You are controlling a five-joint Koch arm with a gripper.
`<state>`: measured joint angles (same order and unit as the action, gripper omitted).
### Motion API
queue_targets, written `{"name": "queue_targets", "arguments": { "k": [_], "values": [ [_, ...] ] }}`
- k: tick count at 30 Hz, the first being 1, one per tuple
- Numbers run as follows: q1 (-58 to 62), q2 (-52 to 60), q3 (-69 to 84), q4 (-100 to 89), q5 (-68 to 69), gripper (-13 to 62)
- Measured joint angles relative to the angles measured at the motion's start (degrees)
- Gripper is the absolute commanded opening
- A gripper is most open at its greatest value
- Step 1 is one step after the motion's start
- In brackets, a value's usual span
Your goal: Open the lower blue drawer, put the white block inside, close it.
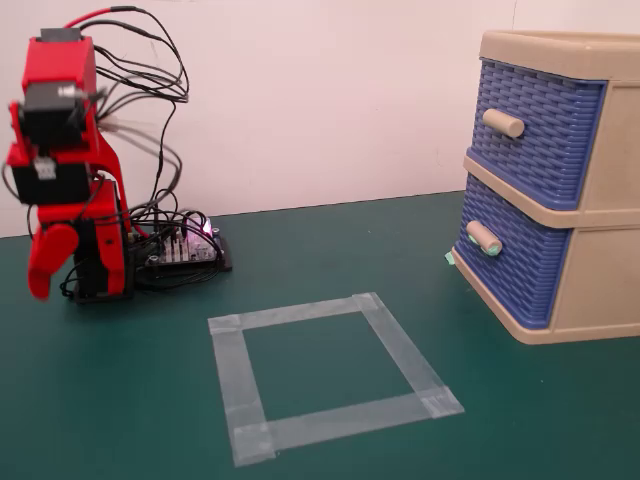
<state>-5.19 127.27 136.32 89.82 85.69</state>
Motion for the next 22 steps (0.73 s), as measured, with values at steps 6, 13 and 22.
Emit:
{"name": "queue_targets", "arguments": {
  "k": [6,13,22],
  "values": [
    [0.1,4.8,6.2,-1.3,-1.7,34.5],
    [0.1,4.8,6.2,-1.3,-1.7,34.5],
    [0.1,4.8,6.2,-1.3,-1.7,34.5]
  ]
}}
